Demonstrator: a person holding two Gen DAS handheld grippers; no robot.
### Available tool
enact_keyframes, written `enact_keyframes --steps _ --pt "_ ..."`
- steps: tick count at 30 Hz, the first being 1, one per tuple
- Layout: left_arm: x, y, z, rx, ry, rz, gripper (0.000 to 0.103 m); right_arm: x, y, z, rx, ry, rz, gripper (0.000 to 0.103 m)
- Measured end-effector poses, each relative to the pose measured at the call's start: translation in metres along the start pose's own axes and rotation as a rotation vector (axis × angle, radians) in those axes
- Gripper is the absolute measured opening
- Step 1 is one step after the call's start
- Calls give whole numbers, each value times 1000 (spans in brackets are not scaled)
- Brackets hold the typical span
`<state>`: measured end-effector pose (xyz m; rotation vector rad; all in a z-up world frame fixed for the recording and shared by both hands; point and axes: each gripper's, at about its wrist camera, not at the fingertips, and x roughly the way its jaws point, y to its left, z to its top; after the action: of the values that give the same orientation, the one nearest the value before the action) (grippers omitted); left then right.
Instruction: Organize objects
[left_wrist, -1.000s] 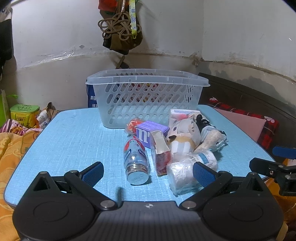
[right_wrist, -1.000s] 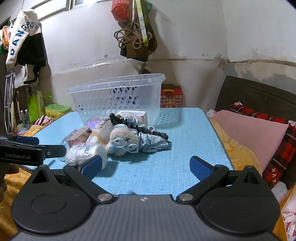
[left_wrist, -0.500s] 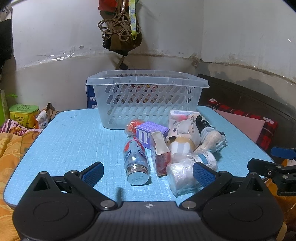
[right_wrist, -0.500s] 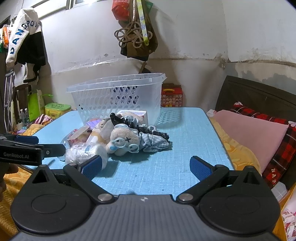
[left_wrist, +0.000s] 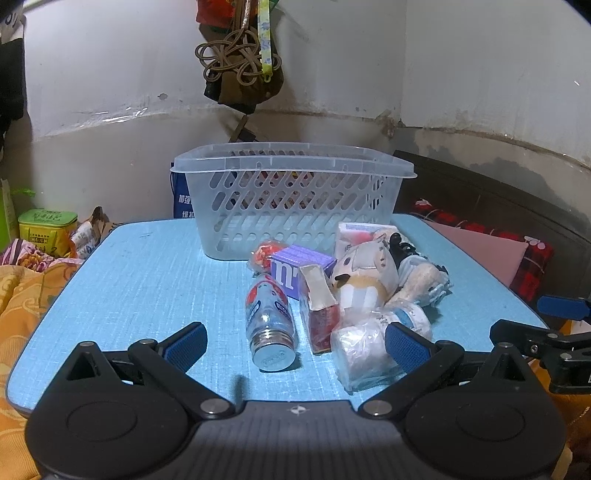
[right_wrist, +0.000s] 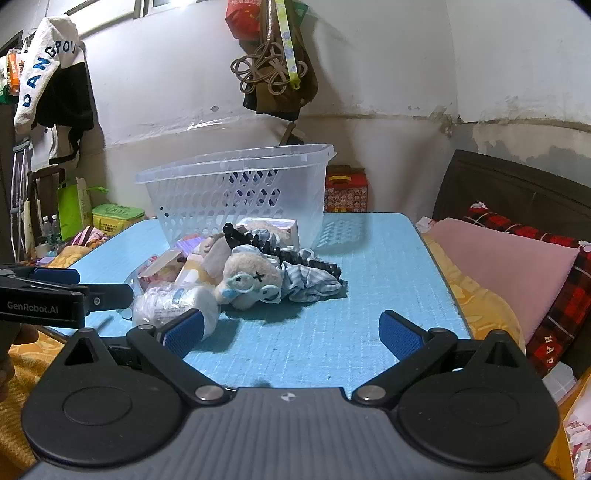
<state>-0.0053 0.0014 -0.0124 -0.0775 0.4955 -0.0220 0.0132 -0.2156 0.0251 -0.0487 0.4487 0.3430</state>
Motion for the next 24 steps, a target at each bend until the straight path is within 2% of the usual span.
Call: enact_keyframes --steps 21,24 --pt "-1 2 -1 5 -7 3 103 3 1 -2 0 12 7 103" --pt "-3 1 -2 18 -34 9 103 3 1 -3 -1 11 8 103"
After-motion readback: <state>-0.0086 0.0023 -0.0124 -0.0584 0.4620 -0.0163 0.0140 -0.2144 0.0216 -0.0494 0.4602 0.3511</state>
